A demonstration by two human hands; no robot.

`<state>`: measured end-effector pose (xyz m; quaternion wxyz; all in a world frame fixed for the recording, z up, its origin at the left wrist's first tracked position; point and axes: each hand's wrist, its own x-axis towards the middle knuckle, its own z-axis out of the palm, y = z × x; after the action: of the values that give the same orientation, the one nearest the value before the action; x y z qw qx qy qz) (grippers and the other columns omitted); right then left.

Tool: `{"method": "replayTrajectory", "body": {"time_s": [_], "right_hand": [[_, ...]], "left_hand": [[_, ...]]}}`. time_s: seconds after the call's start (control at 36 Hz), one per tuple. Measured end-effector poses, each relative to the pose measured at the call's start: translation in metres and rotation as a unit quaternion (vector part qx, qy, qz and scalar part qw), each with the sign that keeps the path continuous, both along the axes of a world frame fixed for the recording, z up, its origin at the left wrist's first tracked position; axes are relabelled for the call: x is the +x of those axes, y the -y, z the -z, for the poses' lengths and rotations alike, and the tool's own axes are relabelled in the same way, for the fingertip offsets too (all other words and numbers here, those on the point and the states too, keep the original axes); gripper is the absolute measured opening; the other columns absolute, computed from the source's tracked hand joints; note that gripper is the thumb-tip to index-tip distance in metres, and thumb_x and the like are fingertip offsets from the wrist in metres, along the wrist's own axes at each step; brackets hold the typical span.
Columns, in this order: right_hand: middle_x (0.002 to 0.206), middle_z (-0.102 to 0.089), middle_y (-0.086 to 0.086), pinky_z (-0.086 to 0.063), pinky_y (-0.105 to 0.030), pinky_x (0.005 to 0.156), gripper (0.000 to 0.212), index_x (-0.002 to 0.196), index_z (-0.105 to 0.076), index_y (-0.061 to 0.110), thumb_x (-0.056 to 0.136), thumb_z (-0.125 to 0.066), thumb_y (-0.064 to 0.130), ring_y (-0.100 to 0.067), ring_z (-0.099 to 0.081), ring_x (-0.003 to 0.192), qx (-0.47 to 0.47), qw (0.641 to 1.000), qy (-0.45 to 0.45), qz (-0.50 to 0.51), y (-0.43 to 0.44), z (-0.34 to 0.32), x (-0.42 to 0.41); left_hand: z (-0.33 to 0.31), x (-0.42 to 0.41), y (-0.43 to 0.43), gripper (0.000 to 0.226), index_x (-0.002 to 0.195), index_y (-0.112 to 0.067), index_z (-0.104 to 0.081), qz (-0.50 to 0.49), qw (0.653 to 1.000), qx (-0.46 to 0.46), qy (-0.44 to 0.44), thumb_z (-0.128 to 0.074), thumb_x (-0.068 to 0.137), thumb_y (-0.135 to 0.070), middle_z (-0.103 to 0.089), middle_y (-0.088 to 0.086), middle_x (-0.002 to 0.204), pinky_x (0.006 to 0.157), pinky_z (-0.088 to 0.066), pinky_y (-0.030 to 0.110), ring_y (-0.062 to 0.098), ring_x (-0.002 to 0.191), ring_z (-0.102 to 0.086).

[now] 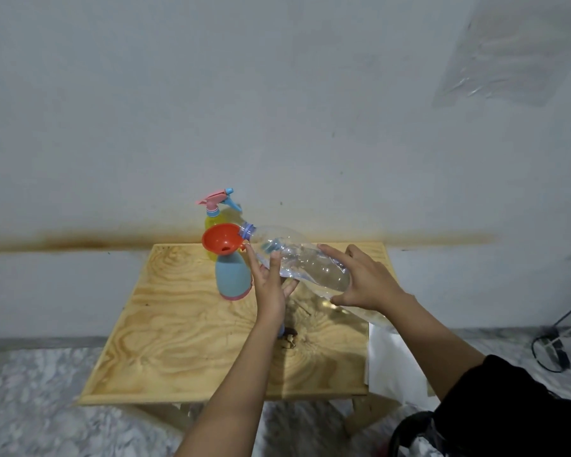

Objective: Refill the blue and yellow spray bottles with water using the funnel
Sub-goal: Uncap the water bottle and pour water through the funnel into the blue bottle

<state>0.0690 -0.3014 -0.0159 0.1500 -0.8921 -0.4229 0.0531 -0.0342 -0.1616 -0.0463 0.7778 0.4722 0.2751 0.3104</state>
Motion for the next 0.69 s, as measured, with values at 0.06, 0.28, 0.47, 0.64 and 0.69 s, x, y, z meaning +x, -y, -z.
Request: {"method": "replayTrajectory", "body": {"time_s": [0.06, 0.28, 0.47, 0.64, 0.69], "right_hand": [[0.096, -0.033, 0.005, -0.046, -0.036, 0.071, 0.099, 0.141, -0.016, 0.053, 0.062, -0.076, 0.04, -0.014, -0.038, 0.083, -0.012, 1.0, 0.0, 0.002, -0.002, -0.004, 0.001], [0.098, -0.033, 0.005, -0.043, -0.033, 0.071, 0.1, 0.141, -0.015, 0.053, 0.063, -0.076, 0.039, -0.014, -0.038, 0.083, -0.042, 0.999, -0.001, 0.006, -0.006, -0.018, 0.003], [0.099, -0.033, 0.005, -0.044, -0.033, 0.074, 0.099, 0.142, -0.017, 0.051, 0.063, -0.076, 0.037, -0.014, -0.039, 0.086, -0.063, 0.998, 0.001, 0.006, -0.009, -0.029, 0.003], [0.099, -0.033, 0.004, -0.042, -0.033, 0.074, 0.098, 0.141, -0.017, 0.051, 0.064, -0.076, 0.037, -0.016, -0.04, 0.086, -0.075, 0.997, 0.003, 0.006, -0.011, -0.034, 0.003], [0.099, -0.034, 0.004, -0.042, -0.033, 0.073, 0.097, 0.141, -0.018, 0.052, 0.064, -0.076, 0.037, -0.017, -0.042, 0.086, -0.079, 0.997, 0.002, 0.006, -0.012, -0.034, 0.003]], "left_hand": [[0.003, 0.003, -0.002, 0.069, 0.144, -0.053, -0.009, 0.0, 1.0, -0.016, 0.007, -0.053, 0.094, -0.036, -0.009, -0.009, 0.158, 0.08, -0.057, 0.036, 0.02, 0.137, -0.036], [0.017, 0.012, -0.011, 0.078, 0.138, -0.061, -0.014, 0.022, 0.999, -0.045, 0.017, -0.062, 0.077, -0.057, -0.032, 0.002, 0.153, 0.072, -0.058, 0.033, 0.029, 0.13, -0.047], [0.019, 0.016, -0.013, 0.083, 0.14, -0.059, -0.014, 0.025, 0.997, -0.067, 0.03, -0.063, 0.073, -0.058, -0.035, 0.005, 0.151, 0.077, -0.058, 0.036, 0.032, 0.13, -0.046], [0.018, 0.017, -0.013, 0.082, 0.142, -0.055, -0.011, 0.023, 0.997, -0.074, 0.028, -0.06, 0.076, -0.056, -0.042, 0.005, 0.147, 0.075, -0.057, 0.034, 0.033, 0.13, -0.045], [0.016, 0.017, -0.012, 0.076, 0.144, -0.051, -0.01, 0.019, 0.996, -0.076, 0.029, -0.056, 0.083, -0.05, -0.047, 0.004, 0.142, 0.078, -0.055, 0.036, 0.032, 0.128, -0.048]]}}
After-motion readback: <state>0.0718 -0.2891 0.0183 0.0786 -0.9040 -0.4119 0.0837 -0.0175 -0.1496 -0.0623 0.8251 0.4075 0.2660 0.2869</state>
